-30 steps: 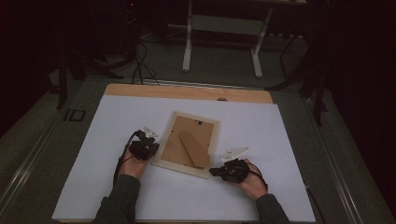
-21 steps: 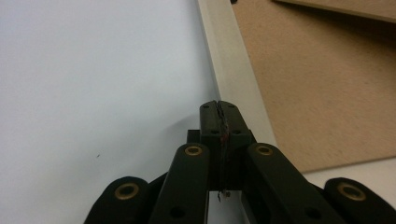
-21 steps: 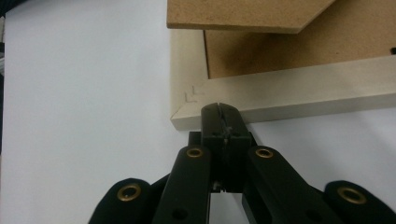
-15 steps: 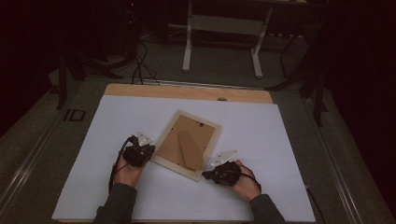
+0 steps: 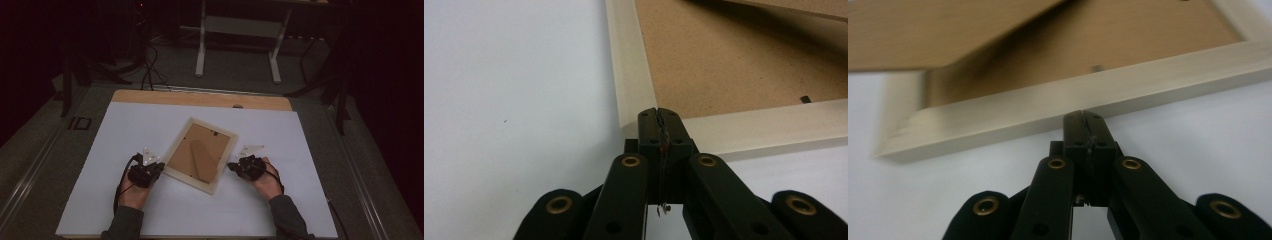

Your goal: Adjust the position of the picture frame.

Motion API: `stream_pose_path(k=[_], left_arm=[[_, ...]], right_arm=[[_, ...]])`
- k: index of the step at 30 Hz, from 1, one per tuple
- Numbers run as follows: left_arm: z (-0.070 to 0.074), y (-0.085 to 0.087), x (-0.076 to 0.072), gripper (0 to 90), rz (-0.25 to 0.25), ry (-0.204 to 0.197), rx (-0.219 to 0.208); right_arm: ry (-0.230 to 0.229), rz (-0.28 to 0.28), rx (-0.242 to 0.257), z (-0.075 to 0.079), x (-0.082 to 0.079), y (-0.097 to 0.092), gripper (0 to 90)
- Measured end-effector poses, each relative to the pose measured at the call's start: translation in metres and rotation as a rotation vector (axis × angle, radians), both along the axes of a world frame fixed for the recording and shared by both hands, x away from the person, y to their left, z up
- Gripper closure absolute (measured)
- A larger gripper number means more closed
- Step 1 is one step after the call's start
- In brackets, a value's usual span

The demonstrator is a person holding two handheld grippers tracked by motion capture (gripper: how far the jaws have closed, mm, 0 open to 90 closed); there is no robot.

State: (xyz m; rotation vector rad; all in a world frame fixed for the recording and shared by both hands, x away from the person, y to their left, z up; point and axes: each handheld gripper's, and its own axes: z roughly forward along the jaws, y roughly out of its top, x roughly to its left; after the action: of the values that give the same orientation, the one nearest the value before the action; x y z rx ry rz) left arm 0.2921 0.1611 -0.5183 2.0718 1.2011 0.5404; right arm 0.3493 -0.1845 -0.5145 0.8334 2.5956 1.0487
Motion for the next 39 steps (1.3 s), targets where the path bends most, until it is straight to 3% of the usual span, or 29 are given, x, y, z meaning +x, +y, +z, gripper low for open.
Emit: stream_pose_path(k=[6, 8, 10, 25, 30, 39], left_arm=[[0.000, 0.000, -0.005, 90.0, -0.013, 0.010, -0.020], [0.002, 0.004, -0.008, 90.0, -0.021, 0.020, -0.072], [0.003, 0.005, -0.010, 90.0, -0.023, 0.020, -0.078], [-0.005, 0.000, -0.020, 89.9, -0.065, 0.057, -0.049], [-0.007, 0.000, -0.019, 89.8, -0.063, 0.063, -0.061], [-0.008, 0.003, -0.019, 89.9, -0.055, 0.071, -0.062]], right_arm=[[-0.019, -0.081, 0.022, 0.000, 0.023, -0.004, 88.0], [-0.027, -0.105, 0.033, 0.001, 0.029, -0.003, 85.2], [-0.034, -0.129, 0.058, 0.003, 0.035, -0.004, 85.2], [-0.051, -0.245, 0.098, 0.005, 0.080, 0.004, 76.4], [-0.043, -0.286, 0.120, 0.006, 0.093, 0.000, 74.7], [-0.024, -0.332, 0.104, 0.000, 0.108, 0.002, 67.7]])
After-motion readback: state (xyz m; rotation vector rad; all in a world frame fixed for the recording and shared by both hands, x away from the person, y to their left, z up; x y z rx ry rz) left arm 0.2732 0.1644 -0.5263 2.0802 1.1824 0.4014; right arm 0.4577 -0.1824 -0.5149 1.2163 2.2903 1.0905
